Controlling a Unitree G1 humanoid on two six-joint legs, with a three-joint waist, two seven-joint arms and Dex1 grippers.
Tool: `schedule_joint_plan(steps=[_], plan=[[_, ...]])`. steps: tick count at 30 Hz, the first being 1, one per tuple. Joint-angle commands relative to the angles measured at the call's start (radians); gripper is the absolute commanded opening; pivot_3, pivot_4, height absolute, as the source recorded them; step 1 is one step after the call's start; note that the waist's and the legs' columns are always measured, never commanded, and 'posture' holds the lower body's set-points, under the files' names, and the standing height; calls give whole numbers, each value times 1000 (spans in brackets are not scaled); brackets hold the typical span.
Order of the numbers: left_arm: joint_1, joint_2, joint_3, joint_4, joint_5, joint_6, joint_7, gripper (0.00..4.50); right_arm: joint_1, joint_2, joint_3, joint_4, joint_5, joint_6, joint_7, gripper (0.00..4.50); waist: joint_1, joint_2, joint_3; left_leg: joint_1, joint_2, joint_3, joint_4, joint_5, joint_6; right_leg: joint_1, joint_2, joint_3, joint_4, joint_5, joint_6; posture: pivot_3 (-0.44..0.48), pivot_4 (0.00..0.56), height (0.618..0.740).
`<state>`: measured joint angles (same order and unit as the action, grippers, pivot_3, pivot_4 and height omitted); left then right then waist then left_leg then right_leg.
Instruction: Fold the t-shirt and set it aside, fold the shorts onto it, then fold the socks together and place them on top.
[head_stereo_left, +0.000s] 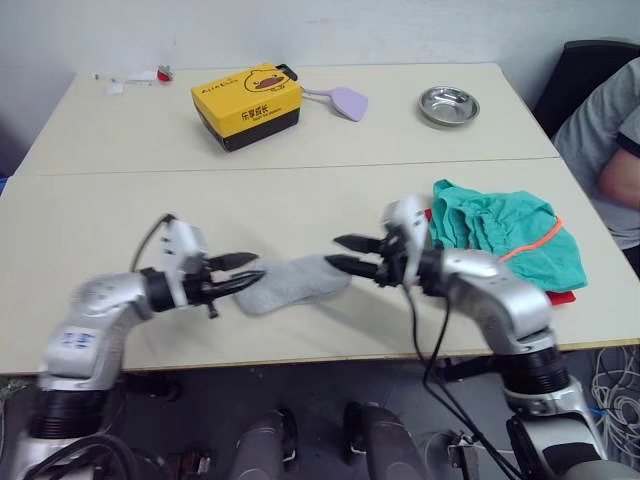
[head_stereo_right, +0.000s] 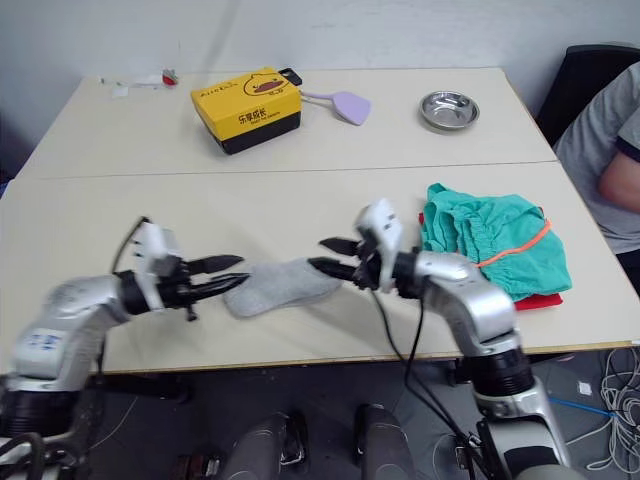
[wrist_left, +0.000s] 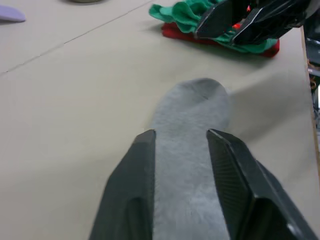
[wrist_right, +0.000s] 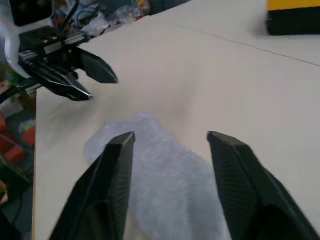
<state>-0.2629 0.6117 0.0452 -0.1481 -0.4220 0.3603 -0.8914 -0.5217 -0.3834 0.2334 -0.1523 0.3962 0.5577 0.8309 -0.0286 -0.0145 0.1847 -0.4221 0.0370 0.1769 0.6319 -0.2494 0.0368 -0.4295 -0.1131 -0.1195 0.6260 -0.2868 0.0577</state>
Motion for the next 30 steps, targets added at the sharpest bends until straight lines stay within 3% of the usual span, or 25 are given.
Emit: schedule_joint_plan(steps=[1, 2, 3, 6, 9, 19, 22, 25, 30], plan=[[-24, -44, -62, 87, 120, -87, 74, 303, 3, 39, 69, 80, -122, -142, -39, 705, 0, 0, 0, 0, 0, 0, 0, 0, 1, 0, 0, 0, 0, 0, 0, 0, 150, 740], [-23, -57, -82, 117, 145, -106, 82, 9, 8, 52, 81, 110, -146, -162, -56, 386, 0, 0, 0, 0, 0, 0, 1, 2, 4, 0, 0, 0, 0, 0, 0, 0, 150, 740], [-23, -66, -95, 137, 162, -120, 87, 0, 11, 61, 88, 131, -164, -177, -66, 21, 0, 0, 0, 0, 0, 1, 1, 3, 6, 0, 0, 0, 0, 0, 0, 0, 150, 740], [-21, -104, -107, 165, 194, -114, 137, 0, 23, 41, 129, 215, -271, -289, -73, 21, 0, 0, 0, 0, 0, 0, 1, 3, 6, 0, 0, 0, 0, 0, 0, 0, 150, 740], [3, -109, -113, 165, 210, -105, 149, 0, 40, 40, 82, 238, -274, -284, -104, 21, 1, -1, 0, 1, 0, 0, 1, 3, 6, 1, 0, 0, 1, 0, 1, 0, 150, 740], [36, -106, -86, 155, 163, -155, 90, 0, 146, -23, -129, 95, -83, -144, -67, 21, 2, -1, -1, 2, 0, -2, 2, 1, 3, 3, -1, -1, 2, 1, 1, 0, 150, 740], [14, -118, -76, 169, 138, -208, 53, 0, 140, 17, -266, -13, 140, 162, -150, 605, 0, -1, -1, 2, 0, -2, 2, 1, 3, 2, -1, -1, 2, 1, 1, 0, 150, 740], [8, -122, -76, 175, 122, -248, 4, 0, 113, 25, -346, -55, 292, 472, -239, 1629, 1, -1, -1, 1, 1, -3, 2, 3, 6, 2, -1, -1, 2, 1, 1, 0, 150, 740], [-9, -123, -83, 231, 153, -284, -15, 0, 73, 81, -400, -30, 379, 726, -358, 3259, 1, -1, -1, 1, 1, -3, 1, -1, 7, 1, -1, -1, 1, 0, 0, 0, 150, 740]])
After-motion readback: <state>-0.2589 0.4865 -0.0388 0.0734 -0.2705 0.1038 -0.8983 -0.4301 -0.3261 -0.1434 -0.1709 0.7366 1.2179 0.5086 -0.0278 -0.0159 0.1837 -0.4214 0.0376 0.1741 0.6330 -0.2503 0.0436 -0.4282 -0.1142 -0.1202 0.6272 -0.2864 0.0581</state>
